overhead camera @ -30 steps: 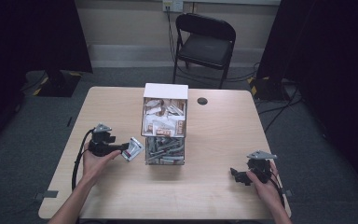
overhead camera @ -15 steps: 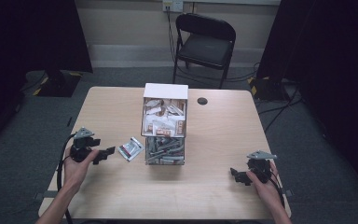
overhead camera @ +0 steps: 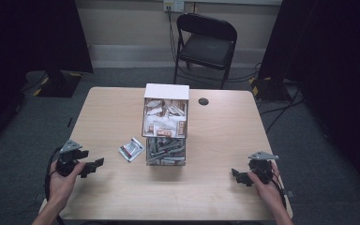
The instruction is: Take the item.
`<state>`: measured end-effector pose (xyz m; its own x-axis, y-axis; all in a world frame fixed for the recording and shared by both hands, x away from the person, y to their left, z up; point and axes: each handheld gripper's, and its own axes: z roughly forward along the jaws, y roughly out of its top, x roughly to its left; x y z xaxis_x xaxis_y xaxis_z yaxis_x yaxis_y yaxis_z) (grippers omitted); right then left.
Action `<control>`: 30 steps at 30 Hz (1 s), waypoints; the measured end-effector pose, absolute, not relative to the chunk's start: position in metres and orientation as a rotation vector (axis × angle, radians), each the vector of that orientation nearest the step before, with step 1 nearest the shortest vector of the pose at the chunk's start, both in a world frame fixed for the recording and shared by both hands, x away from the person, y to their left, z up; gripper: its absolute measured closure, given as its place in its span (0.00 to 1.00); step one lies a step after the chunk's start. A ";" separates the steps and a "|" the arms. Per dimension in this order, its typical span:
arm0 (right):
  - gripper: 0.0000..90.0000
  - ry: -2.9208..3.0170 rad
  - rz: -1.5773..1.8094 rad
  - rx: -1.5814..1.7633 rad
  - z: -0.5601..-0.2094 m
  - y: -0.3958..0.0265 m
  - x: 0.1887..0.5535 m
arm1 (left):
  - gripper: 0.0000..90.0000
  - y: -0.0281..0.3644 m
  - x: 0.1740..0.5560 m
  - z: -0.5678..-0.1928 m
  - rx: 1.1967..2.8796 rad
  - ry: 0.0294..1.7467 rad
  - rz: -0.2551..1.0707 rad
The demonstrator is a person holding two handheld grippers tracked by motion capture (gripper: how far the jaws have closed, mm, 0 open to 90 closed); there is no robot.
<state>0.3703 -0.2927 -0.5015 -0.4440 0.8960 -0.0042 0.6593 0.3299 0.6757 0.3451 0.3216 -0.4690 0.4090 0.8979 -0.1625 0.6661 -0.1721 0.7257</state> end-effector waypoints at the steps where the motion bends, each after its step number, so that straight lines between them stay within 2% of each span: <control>1: 0.00 2.223 0.862 1.378 -0.502 -0.293 0.370 | 0.25 0.321 0.343 -0.470 1.930 1.332 0.393; 8: 0.00 2.223 0.862 1.377 -0.502 -0.293 0.370 | 0.25 0.319 0.331 -0.480 1.986 1.351 0.465; 19: 0.00 2.223 0.860 1.377 -0.502 -0.293 0.370 | 0.25 0.320 0.330 -0.500 2.010 1.422 0.447; 22: 0.00 2.224 0.861 1.376 -0.502 -0.292 0.370 | 0.23 0.320 0.329 -0.503 2.012 1.414 0.495; 25: 0.00 2.224 0.861 1.376 -0.502 -0.292 0.370 | 0.16 0.322 0.329 -0.506 2.005 1.402 0.515; 30: 0.00 2.224 0.861 1.376 -0.502 -0.292 0.370 | 0.13 0.322 0.327 -0.510 1.965 1.390 0.538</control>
<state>0.3701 -0.2925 -0.5015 -0.4445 0.8958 -0.0049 0.6590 0.3306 0.6756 0.3273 0.3222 -0.5101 0.3497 0.9359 -0.0429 0.6635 -0.2151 0.7166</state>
